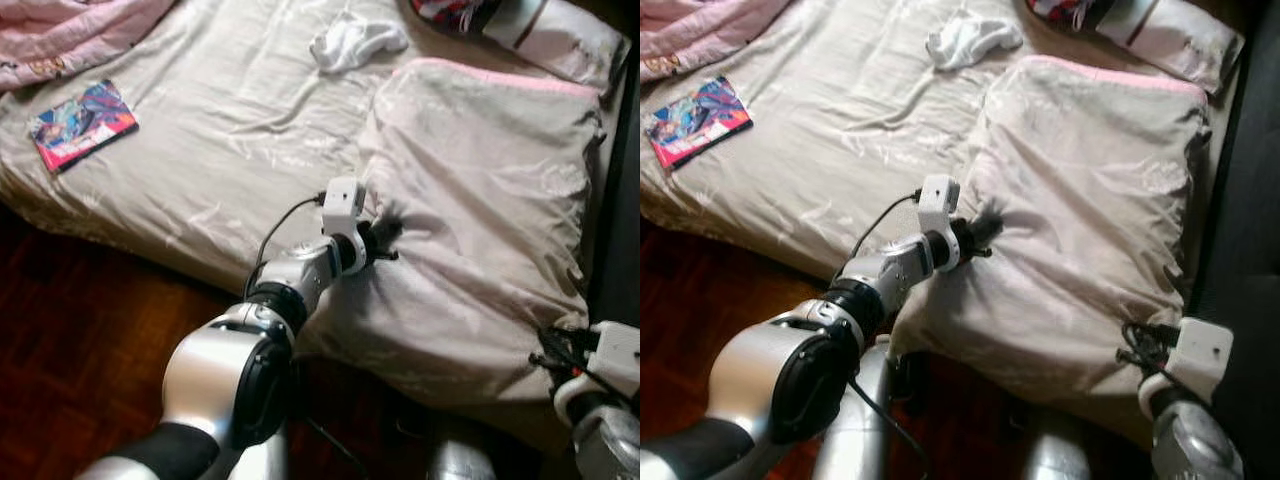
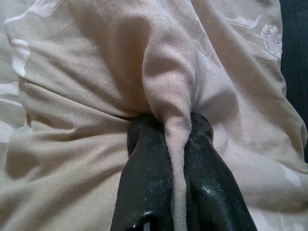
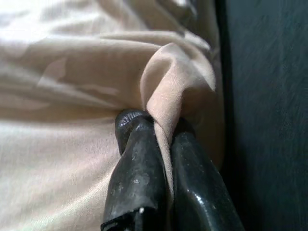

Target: Clean up the room

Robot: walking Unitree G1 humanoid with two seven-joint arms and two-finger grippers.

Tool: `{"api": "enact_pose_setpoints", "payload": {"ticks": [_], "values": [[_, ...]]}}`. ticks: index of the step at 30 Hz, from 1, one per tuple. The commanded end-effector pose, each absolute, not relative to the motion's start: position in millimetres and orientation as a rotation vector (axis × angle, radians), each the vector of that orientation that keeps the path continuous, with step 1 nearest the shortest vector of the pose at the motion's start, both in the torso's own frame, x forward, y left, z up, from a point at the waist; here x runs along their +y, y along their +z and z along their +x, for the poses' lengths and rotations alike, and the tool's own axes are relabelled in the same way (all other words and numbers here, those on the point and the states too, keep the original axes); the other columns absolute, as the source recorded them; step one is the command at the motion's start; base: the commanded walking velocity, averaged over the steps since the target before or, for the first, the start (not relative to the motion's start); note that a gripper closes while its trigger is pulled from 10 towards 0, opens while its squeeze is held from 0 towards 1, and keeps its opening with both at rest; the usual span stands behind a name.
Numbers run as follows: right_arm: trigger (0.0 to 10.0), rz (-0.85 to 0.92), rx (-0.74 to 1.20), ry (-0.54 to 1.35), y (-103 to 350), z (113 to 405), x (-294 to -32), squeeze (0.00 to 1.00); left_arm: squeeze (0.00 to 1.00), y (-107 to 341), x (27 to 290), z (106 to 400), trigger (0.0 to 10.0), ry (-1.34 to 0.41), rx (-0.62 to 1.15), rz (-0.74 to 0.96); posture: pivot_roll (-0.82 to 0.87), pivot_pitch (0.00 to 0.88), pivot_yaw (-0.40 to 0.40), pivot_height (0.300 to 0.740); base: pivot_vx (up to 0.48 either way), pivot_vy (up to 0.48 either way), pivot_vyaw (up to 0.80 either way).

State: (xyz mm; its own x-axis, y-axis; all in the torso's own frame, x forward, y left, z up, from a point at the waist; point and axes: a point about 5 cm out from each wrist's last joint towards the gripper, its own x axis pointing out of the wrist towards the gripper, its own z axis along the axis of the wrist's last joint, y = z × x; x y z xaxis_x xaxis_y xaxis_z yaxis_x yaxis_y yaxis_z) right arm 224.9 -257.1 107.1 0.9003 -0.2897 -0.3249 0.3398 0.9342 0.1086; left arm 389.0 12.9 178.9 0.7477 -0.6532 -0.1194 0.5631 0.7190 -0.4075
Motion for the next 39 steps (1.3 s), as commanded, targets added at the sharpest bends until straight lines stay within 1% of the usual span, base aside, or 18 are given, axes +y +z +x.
{"api": "enact_pose_setpoints", "payload": {"ticks": [1, 4, 10, 13, 14, 15, 18, 19, 20, 21, 30, 32, 33, 36, 37, 38, 39], "values": [[0.0, 0.144, 0.263, -0.394, 113, 220, -269, 0.00, 0.00, 172, 12, 386, 10.0, -0.683, 0.281, -0.393, -0.25, 0.550, 0.131, 0.636, 0.000, 0.000, 0.00], [0.0, 0.144, 0.266, -0.385, 110, 220, -265, 0.00, 0.00, 170, 17, 387, 10.0, -0.668, 0.285, -0.386, -0.25, 0.549, 0.134, 0.636, 0.000, 0.000, 0.00], [0.0, 0.146, 0.349, -0.405, 92, 207, -265, 0.00, 0.00, 163, 22, 386, 10.0, -0.677, 0.315, -0.367, -0.24, 0.549, 0.135, 0.636, 0.000, 0.000, 0.00], [0.0, 0.140, 0.371, -0.409, 86, 203, -265, 0.00, 0.00, 156, 26, 384, 10.0, -0.693, 0.335, -0.318, -0.24, 0.547, 0.136, 0.636, 0.000, 0.000, 0.00], [1.3, 0.139, 0.368, -0.411, 86, 203, -266, 0.00, 0.00, 154, 30, 385, 10.0, -0.679, 0.335, -0.286, -0.24, 0.545, 0.137, 0.636, 0.000, 0.000, 0.00], [10.0, 0.137, 0.359, -0.419, 86, 204, -267, 0.00, 0.00, 152, 33, 385, 10.0, -0.669, 0.334, -0.259, -0.24, 0.543, 0.137, 0.636, 0.000, 0.000, 0.00], [10.0, 0.142, 0.336, -0.436, 89, 208, -270, 0.00, 0.00, 150, 39, 386, 10.0, -0.646, 0.330, -0.232, -0.23, 0.542, 0.136, 0.636, 0.000, 0.000, 0.00], [10.0, 0.142, 0.329, -0.433, 90, 210, -269, 1.00, 0.69, 150, 40, 386, 10.0, -0.647, 0.326, -0.223, -0.23, 0.542, 0.136, 0.636, 0.000, 0.000, 0.00], [10.0, 0.142, 0.324, -0.430, 91, 211, -269, 1.00, 0.69, 150, 41, 387, 10.0, -0.649, 0.324, -0.216, -0.23, 0.540, 0.136, 0.636, 0.000, 0.000, 0.00], [10.0, 0.138, 0.317, -0.427, 92, 212, -268, 1.00, 1.00, 151, 41, 387, 10.0, -0.650, 0.323, -0.214, -0.23, 0.539, 0.136, 0.636, 0.000, 0.000, 0.00], [10.0, 0.110, 0.267, -0.446, 96, 217, -265, 1.00, 1.00, 154, 47, 389, 10.0, -0.654, 0.305, -0.205, -0.22, 0.517, 0.137, 0.636, 0.000, 0.000, 0.00], [10.0, 0.066, 0.198, -0.439, 104, 221, -263, 1.00, 1.00, 155, 54, 391, 10.0, -0.634, 0.285, -0.208, -0.21, 0.505, 0.138, 0.636, 0.000, 0.000, 0.00], [10.0, 0.050, 0.145, -0.417, 111, 224, -259, 1.00, 1.00, 156, 62, 393, 10.0, -0.616, 0.263, -0.218, -0.21, 0.497, 0.137, 0.636, 0.000, 0.000, 0.00], [10.0, 0.080, 0.094, -0.369, 118, 230, -251, 1.00, 1.00, 155, 75, 394, 10.0, -0.585, 0.233, -0.179, -0.20, 0.477, 0.137, 0.636, 0.000, 0.000, 0.00], [10.0, 0.082, 0.091, -0.350, 118, 232, -247, 0.63, 1.00, 154, 81, 395, 10.0, -0.564, 0.225, -0.173, -0.20, 0.469, 0.136, 0.636, 0.000, 0.000, 0.00], [10.0, 0.087, 0.093, -0.330, 117, 234, -243, 0.04, 1.00, 154, 88, 395, 10.0, -0.540, 0.217, -0.172, -0.19, 0.461, 0.136, 0.636, 0.000, 0.000, 0.00], [10.0, 0.084, 0.101, -0.297, 114, 236, -236, 0.00, 1.00, 152, 104, 397, 10.0, -0.481, 0.197, -0.188, -0.19, 0.442, 0.136, 0.636, 0.000, 0.000, 0.00]]}}
